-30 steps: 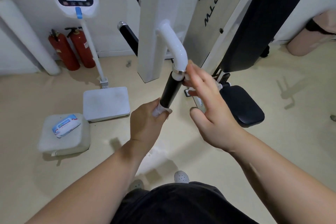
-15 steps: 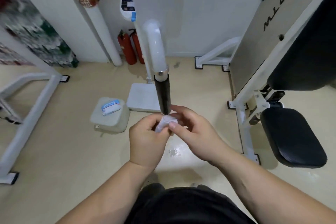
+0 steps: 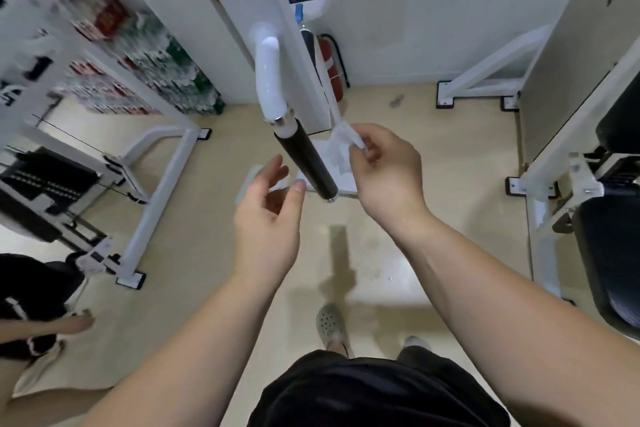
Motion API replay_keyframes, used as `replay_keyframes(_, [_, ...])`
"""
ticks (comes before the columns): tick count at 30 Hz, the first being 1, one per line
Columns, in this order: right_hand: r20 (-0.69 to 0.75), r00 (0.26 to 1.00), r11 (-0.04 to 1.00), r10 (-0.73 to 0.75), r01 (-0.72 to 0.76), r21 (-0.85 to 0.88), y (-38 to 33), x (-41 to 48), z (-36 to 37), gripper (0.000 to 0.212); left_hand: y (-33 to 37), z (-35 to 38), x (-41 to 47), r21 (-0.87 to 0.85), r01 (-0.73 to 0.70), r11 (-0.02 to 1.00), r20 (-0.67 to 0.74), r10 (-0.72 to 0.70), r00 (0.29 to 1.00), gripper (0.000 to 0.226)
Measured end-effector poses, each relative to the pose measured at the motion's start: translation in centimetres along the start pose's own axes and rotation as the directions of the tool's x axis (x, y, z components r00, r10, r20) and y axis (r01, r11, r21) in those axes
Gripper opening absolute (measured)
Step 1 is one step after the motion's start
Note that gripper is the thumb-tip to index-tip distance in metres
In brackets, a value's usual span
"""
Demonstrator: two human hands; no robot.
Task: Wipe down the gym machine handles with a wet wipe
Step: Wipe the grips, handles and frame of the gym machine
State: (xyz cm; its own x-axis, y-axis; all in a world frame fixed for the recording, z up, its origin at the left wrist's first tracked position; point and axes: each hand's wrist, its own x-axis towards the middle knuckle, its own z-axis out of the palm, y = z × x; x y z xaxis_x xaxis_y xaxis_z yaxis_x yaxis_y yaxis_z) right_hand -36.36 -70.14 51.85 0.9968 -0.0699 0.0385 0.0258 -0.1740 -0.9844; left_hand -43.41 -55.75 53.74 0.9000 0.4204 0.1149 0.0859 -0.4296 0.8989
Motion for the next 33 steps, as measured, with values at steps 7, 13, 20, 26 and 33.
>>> replay_keyframes(7, [0.198,0.965,0.985,-0.171,0.166,0.038,0.5,-3.4,3.5,0.045,1.1,0.4,2.0,-0.05,0.0,0.999,-0.091,-0.005,0.996,0.02])
replay_keyframes(13, [0.295,0.95,0.994,-0.101,0.111,-0.019,1.2,-4.0,2.9,0.059,0.9,0.5,2.2,-0.059,0.025,0.998,-0.061,-0.028,0.998,0.014])
replay_keyframes(20, [0.342,0.928,0.984,-0.149,0.175,-0.046,2.2,-4.2,1.8,0.071,1.5,0.7,2.2,-0.032,0.017,0.999,0.009,-0.017,1.0,0.019])
replay_keyframes(26, [0.291,0.907,0.948,-0.304,0.319,-0.003,0.6,-4.4,2.7,0.075,1.7,0.9,2.3,-0.012,0.017,1.0,0.02,-0.017,1.0,0.019])
replay_keyframes(33, [0.503,0.848,0.945,-0.166,0.283,-0.164,4.2,-4.7,0.4,0.086,1.7,1.1,2.1,-0.021,0.039,0.999,0.003,-0.039,0.999,0.018])
